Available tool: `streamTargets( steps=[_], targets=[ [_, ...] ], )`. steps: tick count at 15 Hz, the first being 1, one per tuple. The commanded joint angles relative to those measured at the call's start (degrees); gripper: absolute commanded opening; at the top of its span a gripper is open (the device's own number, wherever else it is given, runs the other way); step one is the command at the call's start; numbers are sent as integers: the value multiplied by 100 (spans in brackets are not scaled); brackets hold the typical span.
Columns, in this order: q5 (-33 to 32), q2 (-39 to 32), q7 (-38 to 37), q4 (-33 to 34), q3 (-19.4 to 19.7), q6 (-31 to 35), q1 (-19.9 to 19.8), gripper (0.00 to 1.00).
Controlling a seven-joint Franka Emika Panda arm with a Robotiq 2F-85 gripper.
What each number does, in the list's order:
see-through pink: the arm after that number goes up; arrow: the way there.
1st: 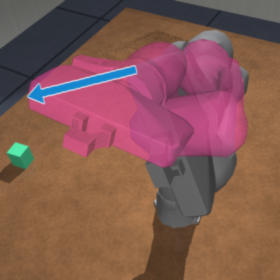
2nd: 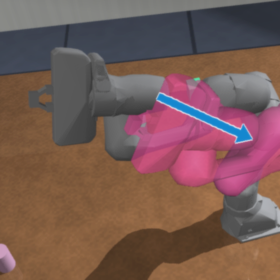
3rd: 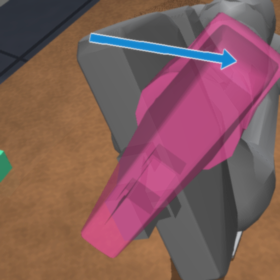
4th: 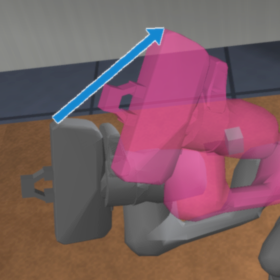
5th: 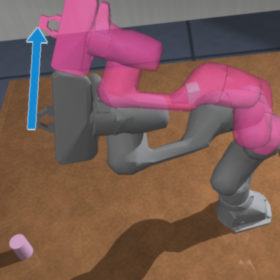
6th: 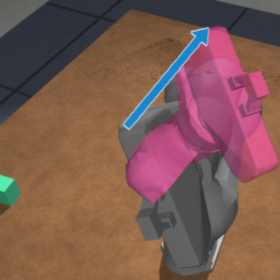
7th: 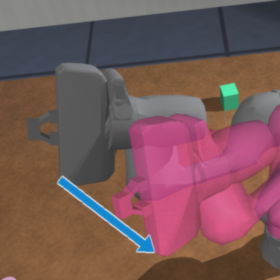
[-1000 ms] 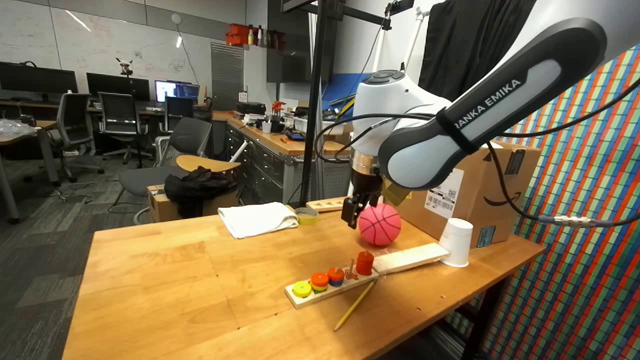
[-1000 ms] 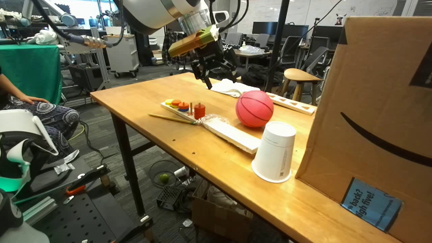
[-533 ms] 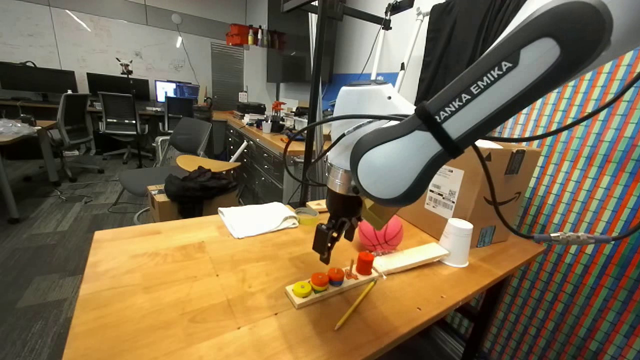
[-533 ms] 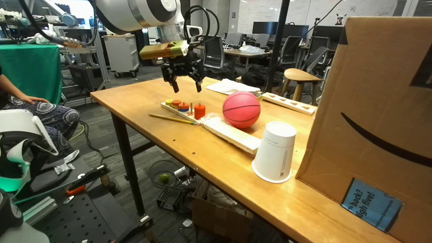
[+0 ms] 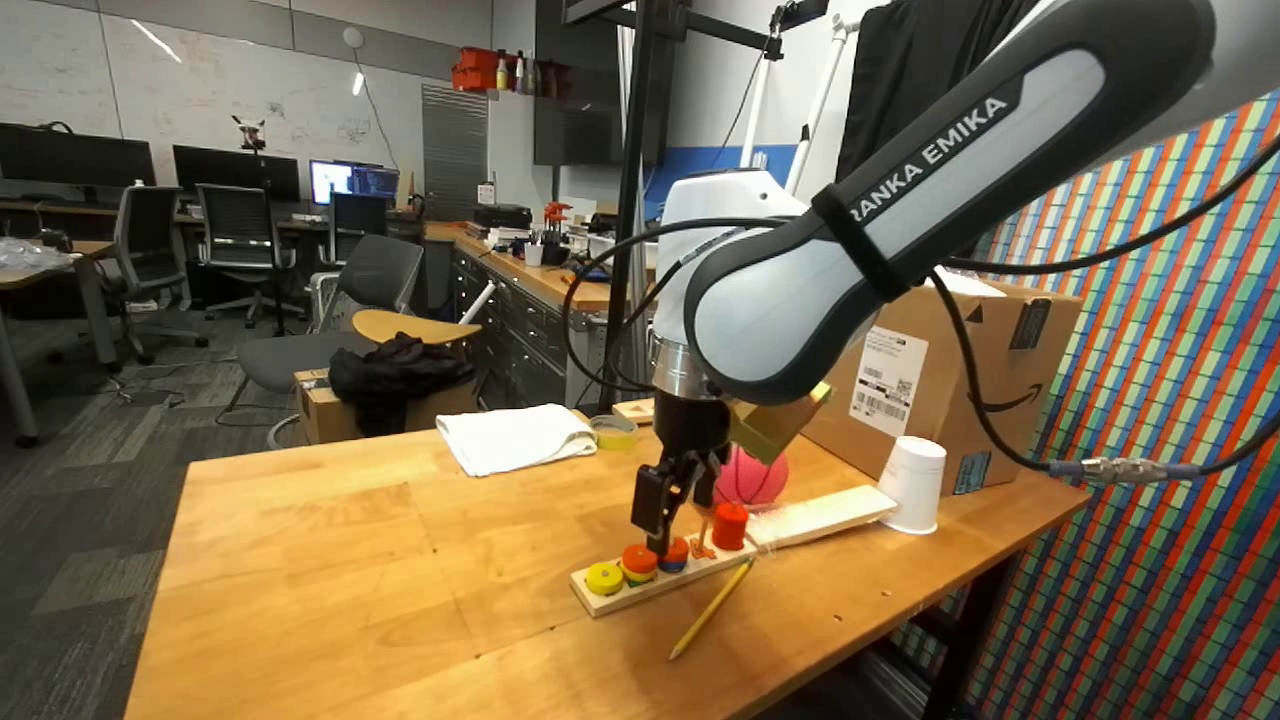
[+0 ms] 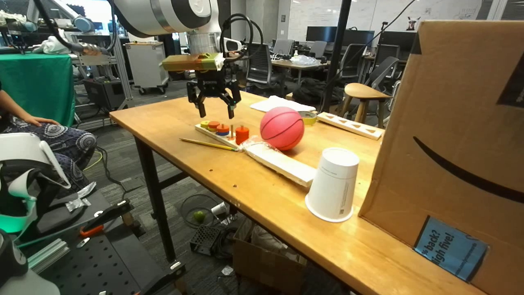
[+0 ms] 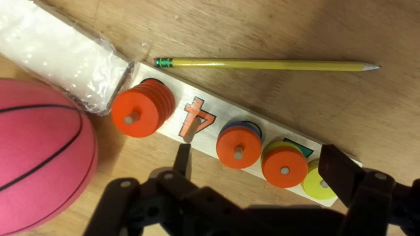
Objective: Move the ball
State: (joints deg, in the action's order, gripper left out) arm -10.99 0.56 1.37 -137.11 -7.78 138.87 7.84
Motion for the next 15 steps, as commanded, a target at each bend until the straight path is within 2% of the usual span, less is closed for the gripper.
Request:
streamTargets(
  steps=[1,7,13,15],
  targets=[
    [248,35,389,146,12,137,-10,100],
    [516,-126,593,297,135,59,-125,100],
    [1370,-463,1148,473,94,57,-133,100],
    [1313,-588,1210,595,137,26,-187,100]
  ],
)
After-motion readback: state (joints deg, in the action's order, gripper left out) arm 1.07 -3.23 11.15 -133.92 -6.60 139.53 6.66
